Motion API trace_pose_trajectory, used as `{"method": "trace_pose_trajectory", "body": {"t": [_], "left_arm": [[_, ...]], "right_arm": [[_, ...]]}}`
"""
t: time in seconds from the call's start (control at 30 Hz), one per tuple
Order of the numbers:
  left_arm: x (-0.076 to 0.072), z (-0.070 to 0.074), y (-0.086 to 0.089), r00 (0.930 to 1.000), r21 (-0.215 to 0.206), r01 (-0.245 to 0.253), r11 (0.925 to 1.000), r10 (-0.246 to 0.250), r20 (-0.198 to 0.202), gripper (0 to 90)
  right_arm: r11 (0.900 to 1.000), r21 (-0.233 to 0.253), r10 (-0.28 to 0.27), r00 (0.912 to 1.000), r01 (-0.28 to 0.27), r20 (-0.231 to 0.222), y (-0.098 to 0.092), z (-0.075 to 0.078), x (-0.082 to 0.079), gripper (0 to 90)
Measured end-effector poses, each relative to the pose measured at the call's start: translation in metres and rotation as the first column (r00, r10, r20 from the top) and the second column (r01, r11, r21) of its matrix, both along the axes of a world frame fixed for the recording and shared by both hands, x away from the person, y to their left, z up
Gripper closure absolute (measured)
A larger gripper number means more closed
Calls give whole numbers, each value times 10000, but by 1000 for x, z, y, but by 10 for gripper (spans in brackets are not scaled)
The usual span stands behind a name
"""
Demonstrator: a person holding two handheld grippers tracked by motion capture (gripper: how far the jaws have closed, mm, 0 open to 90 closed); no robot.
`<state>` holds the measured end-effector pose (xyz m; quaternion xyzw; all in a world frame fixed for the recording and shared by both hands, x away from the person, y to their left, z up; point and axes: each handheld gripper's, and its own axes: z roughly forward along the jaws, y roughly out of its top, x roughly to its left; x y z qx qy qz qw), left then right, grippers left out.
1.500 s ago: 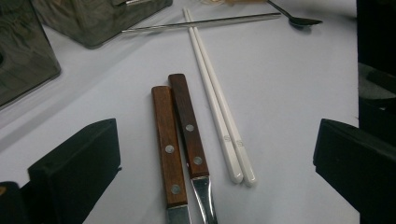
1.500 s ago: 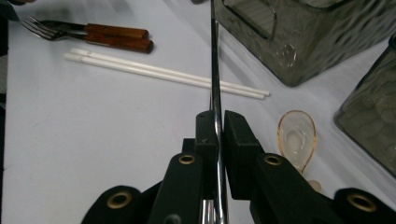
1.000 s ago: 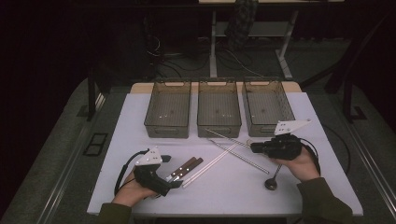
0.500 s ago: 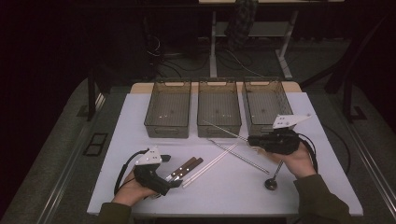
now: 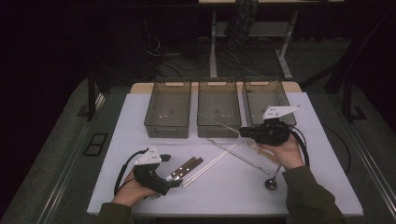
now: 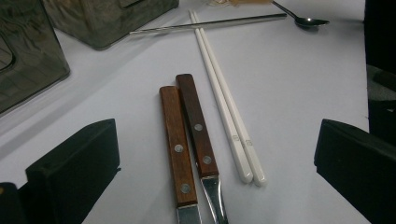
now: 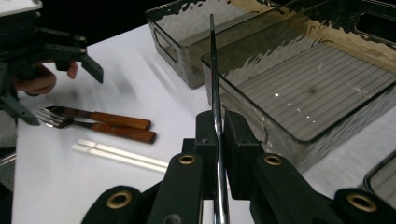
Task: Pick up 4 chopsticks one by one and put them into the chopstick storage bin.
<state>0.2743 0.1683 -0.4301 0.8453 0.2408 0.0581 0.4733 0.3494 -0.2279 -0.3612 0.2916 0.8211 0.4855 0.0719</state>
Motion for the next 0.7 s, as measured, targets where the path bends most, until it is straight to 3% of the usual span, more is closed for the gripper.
{"method": "trace_pose_trajectory", "body": {"t": [0.33, 0.7], "left_arm": [[0, 0, 0, 10000, -32, -7, 10000, 7, 10, 0], [-1, 1, 1, 10000, -59, 28, 10000, -28, 6, 0]], "right_arm": [[9987, -454, -210, 9998, 210, 1, 25, 10, 16, 847], [9977, -501, -457, 9989, 450, -132, 44, 15, 32, 847]]}}
